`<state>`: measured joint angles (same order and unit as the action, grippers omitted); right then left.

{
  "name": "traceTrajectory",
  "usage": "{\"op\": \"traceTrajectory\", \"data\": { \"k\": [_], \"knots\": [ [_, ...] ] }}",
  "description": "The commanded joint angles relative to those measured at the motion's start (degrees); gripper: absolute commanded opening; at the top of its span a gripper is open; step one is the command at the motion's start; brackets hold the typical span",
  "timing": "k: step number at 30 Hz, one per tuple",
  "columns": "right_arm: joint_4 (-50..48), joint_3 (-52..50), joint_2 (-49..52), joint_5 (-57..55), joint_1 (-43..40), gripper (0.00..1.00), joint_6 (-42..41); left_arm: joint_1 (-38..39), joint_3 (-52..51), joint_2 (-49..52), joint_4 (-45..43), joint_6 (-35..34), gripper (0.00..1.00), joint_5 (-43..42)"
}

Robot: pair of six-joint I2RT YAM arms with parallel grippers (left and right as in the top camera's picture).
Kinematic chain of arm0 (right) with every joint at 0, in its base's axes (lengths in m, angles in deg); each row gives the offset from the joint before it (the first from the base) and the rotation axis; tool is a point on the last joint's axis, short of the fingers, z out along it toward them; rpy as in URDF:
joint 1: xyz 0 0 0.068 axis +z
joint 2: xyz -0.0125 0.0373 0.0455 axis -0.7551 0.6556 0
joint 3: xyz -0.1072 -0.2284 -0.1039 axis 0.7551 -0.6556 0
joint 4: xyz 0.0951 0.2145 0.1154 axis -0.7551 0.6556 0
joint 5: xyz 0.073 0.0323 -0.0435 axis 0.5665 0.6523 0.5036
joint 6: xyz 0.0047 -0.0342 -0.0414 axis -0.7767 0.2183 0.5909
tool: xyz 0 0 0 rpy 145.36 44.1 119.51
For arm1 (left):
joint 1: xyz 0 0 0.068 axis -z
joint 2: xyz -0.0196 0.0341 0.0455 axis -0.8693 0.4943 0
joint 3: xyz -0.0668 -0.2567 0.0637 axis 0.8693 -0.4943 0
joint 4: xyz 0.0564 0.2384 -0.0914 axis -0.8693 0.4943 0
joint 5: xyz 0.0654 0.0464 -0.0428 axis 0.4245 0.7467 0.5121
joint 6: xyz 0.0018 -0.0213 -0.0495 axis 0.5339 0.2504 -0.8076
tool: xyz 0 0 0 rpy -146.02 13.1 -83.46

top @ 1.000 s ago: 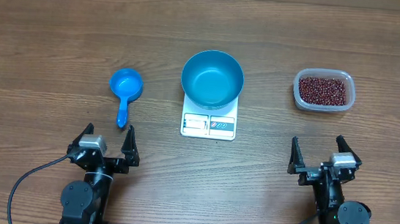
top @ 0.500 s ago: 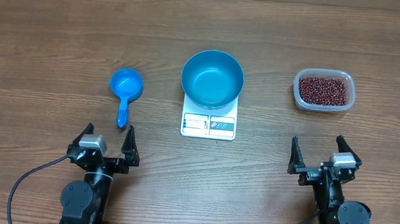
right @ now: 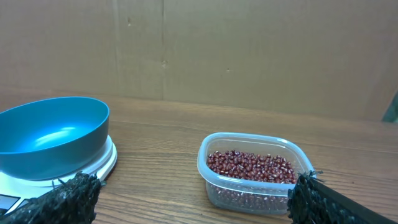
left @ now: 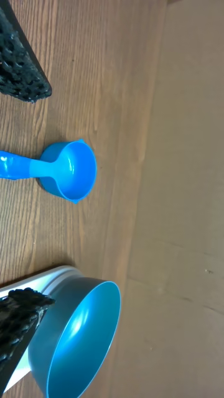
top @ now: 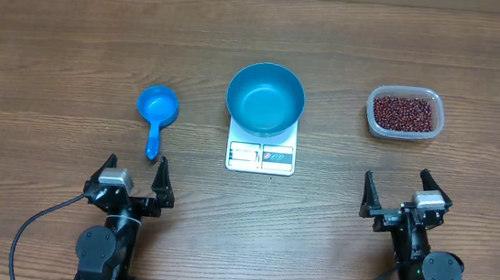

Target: Scoop item into bowl and weigh 150g on scale

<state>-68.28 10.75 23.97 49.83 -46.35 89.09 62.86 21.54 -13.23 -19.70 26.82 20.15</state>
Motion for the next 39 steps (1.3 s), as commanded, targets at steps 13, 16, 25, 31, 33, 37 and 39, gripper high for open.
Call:
{"op": "traceTrajectory", "data": {
  "k": [13, 16, 25, 31, 33, 37, 39],
  "knots": [
    [-0.3, -0.6, -0.6, -0.1, 0.3, 1.0, 0.1, -0.4, 9.5, 0.4, 11.2, 8.6, 1.0, 0.1],
    [-0.3, -0.6, -0.6, -0.1, 0.3, 1.0, 0.1, -0.4, 15.3, 4.0, 13.7, 11.1, 1.0, 0.1],
    [-0.3, -0.6, -0.6, -0.1, 0.3, 1.0, 0.1, -0.4, 37.1, 26.1, 21.5, 14.8, 1.0, -3.7],
    [-0.3, -0.6, -0.6, -0.1, 0.3, 1.0, 0.1, -0.4, 62.0, 48.4, 39.2, 20.2, 1.0, -5.2],
    [-0.3, -0.6, -0.6, -0.1, 0.3, 1.0, 0.1, -0.5, 69.8, 55.2, 45.3, 22.6, 1.0, -6.1],
    [-0.3, -0.6, -0.6, -0.1, 0.3, 1.0, 0.1, -3.2, 84.6, 69.2, 58.0, 26.5, 1.0, -8.7],
    [-0.3, -0.6, -0.6, -0.1, 0.3, 1.0, 0.1, -5.3, 90.3, 75.0, 63.3, 27.2, 1.0, -9.8]
  ]
}}
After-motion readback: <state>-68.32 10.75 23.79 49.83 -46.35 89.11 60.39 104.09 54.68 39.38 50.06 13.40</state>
